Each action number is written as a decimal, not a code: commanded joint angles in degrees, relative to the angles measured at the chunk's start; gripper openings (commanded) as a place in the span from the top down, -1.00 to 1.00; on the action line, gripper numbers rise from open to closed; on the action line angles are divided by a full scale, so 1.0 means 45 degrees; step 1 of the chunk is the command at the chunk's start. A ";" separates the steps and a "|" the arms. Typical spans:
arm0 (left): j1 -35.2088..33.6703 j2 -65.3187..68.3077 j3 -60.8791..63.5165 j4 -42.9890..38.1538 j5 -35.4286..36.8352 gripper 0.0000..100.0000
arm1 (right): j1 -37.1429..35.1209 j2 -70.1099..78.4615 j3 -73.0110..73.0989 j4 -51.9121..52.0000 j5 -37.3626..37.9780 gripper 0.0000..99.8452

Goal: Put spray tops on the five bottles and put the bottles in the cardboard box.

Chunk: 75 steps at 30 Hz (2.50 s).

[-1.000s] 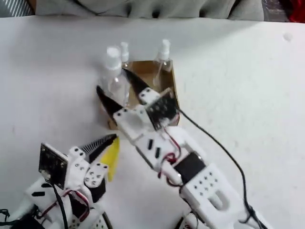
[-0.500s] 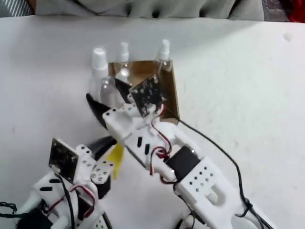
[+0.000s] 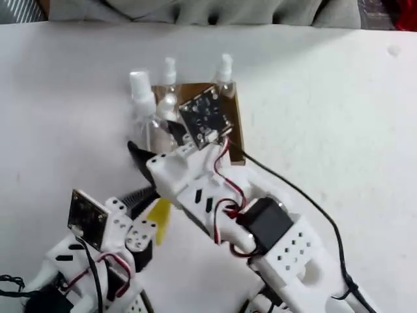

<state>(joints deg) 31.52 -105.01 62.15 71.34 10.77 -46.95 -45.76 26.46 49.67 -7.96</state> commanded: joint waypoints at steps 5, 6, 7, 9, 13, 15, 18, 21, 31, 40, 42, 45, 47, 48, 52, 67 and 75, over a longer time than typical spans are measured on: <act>0.0049 0.0029 -0.0039 -0.0332 0.0000 0.96 | -0.0147 -0.0068 -0.1582 0.0908 -0.0527 0.97; 0.0049 0.0029 -0.0039 -0.0332 0.0000 0.96 | -0.0147 -0.0068 -0.1543 0.0713 -0.0645 0.97; 0.0049 0.0029 -0.0039 -0.0332 0.0000 0.96 | -0.0147 -0.0068 -0.1485 0.0440 -0.0781 0.97; 0.0049 0.0029 -0.0039 -0.0332 0.0000 0.96 | -0.0147 -0.0029 -0.1348 -0.0068 -0.0801 0.97; 0.0049 0.0029 -0.0039 -0.0332 0.0000 0.96 | -0.0635 -0.0049 -0.0234 -0.1748 -0.1211 0.97; 0.0049 0.0029 -0.0039 -0.0332 0.0000 0.96 | -0.0967 -0.0068 0.0371 -0.2315 -0.1231 0.97; 0.0049 0.0029 -0.0039 -0.0332 0.0000 0.96 | -0.1299 -0.0459 0.0547 -0.2081 -0.1231 0.97; 0.0049 0.0029 -0.0039 -0.0332 0.0000 0.96 | -0.1397 -0.1280 0.0527 -0.1455 -0.1211 0.97; 0.0049 0.0029 -0.0020 -0.0352 0.0000 0.96 | -0.2315 -0.3370 0.0508 0.1377 -0.0352 0.97; 0.0088 0.0029 0.0156 -0.0352 0.0000 0.96 | -0.1729 -0.3546 0.0547 0.1026 -0.0313 0.97; 0.0127 0.0029 0.0430 -0.0352 0.0000 0.96 | -0.0908 -0.3546 0.0547 0.0576 -0.0313 0.97; 0.0127 0.0029 0.0703 -0.0352 0.0000 0.96 | 0.0537 -0.3526 0.0508 0.0244 -0.0313 0.97; 0.0068 0.0029 0.0723 -0.0352 0.0000 0.96 | 0.1377 -0.3487 0.0488 0.0264 -0.0293 0.97; 0.0049 0.0029 0.0723 -0.0352 0.0000 0.96 | 0.1748 -0.3468 0.0488 0.0303 -0.0293 0.97; 0.0010 0.0029 0.0742 -0.0254 -0.0176 0.96 | 0.3057 -0.3468 0.0567 0.0635 0.0332 0.97; -0.4034 0.0049 0.5490 -0.4611 -0.3009 0.96 | 0.5148 -0.3409 0.0606 0.4679 0.1856 0.97; -0.5812 0.0049 0.6701 -0.5236 -0.1778 0.96 | 0.5792 -0.2217 0.2227 0.3096 0.2462 0.97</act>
<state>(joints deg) 8.04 -103.96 91.43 49.80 0.75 -21.45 -57.98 35.43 68.13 1.36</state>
